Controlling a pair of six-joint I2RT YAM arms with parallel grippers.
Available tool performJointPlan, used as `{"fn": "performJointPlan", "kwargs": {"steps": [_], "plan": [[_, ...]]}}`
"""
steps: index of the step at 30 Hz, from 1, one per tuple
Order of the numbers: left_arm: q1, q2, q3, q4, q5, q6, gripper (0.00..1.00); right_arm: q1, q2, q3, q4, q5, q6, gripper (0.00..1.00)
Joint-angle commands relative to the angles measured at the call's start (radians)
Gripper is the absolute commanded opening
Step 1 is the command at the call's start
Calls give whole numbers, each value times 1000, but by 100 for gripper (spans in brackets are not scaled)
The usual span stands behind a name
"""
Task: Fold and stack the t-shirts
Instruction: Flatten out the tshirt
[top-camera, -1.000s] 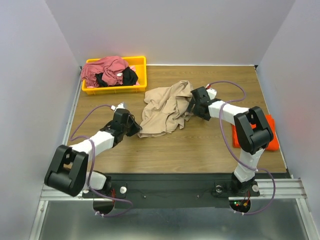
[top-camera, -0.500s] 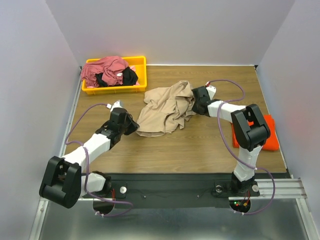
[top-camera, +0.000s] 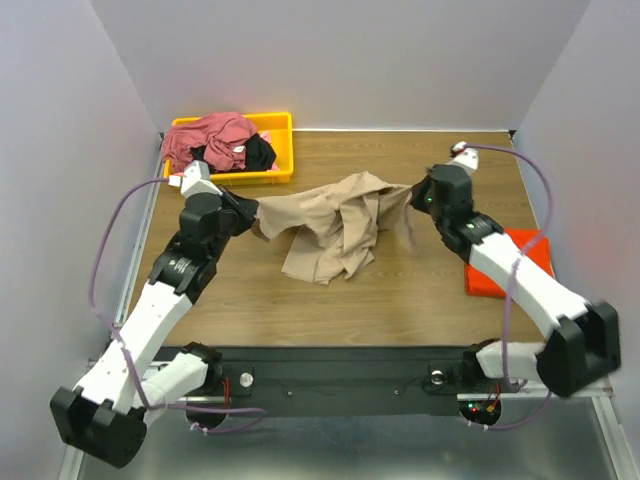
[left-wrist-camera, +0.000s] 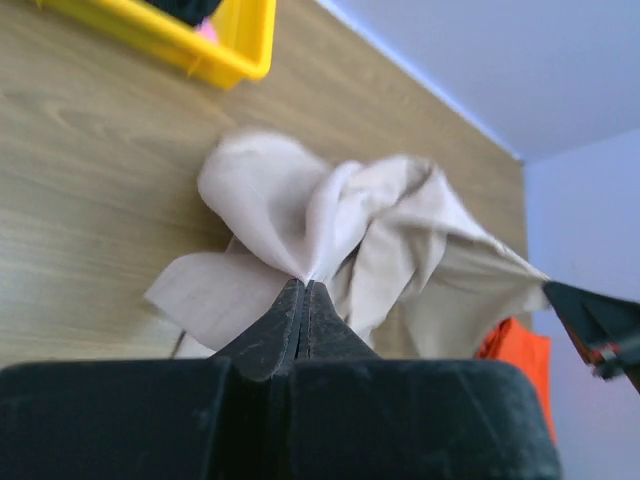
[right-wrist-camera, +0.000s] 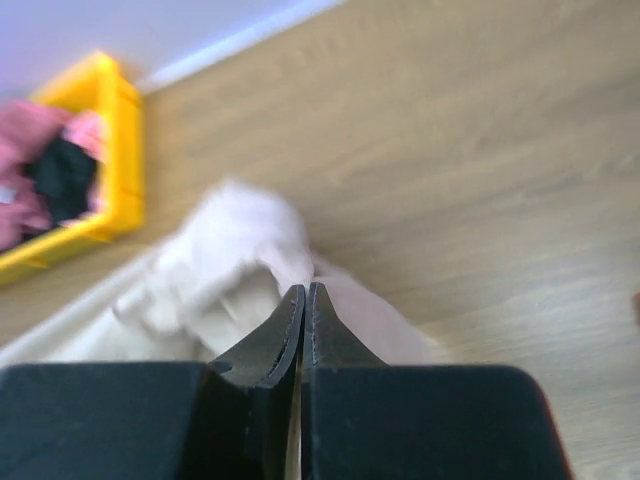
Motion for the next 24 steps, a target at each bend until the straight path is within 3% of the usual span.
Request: {"fn": "performJointPlan", "kwargs": {"steps": [1, 6, 11, 20, 24], "plan": [[-2, -115, 177, -51, -102, 51, 0, 2, -207, 47, -56, 31, -92, 0], [-5, -204, 378, -95, -177, 96, 0, 3, -397, 204, -182, -17, -152, 1], [-5, -258, 528, -117, -224, 134, 0, 3, -473, 437, -291, -107, -201, 1], [-3, -290, 772, -146, -227, 192, 0, 3, -499, 679, -369, -247, -232, 0], [-3, -250, 823, -145, -234, 211, 0, 3, -455, 730, -378, -166, -252, 0]]}}
